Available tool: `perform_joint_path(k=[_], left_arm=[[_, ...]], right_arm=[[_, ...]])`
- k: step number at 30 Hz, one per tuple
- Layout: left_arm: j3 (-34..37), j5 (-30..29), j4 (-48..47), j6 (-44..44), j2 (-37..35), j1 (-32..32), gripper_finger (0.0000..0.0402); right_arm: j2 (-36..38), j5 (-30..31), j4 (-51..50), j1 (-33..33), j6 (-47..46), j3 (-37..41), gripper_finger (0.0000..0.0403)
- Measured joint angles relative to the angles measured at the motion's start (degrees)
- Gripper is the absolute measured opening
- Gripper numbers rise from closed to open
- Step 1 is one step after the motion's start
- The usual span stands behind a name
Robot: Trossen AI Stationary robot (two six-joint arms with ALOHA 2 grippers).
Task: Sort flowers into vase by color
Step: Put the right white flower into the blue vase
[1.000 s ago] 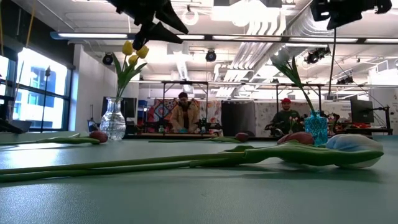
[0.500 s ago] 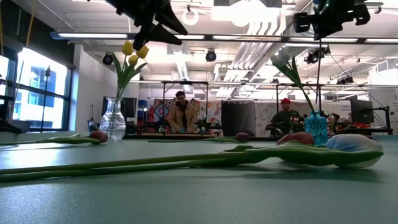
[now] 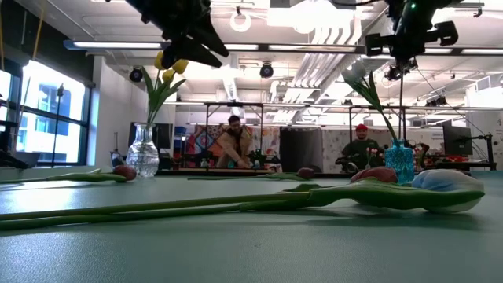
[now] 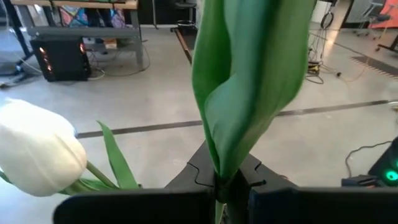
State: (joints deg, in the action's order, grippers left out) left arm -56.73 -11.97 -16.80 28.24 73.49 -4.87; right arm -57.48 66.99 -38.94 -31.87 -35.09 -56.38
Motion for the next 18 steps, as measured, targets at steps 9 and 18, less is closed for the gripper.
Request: perform_joint_path(k=[9,18], left_arm=[[0.0,0.0,-0.2,-1.9,0.0,-0.1,0.0121],[0.0,0.0,-3.0,-3.0,0.0,-0.2,0.0121]], right_arm=[[-4.6,-6.8,0.2,-0.9,-0.9,0.0,0.0005],[-2.4,-8.7,-1.1,-1.2,-3.5,0.0,0.0089]])
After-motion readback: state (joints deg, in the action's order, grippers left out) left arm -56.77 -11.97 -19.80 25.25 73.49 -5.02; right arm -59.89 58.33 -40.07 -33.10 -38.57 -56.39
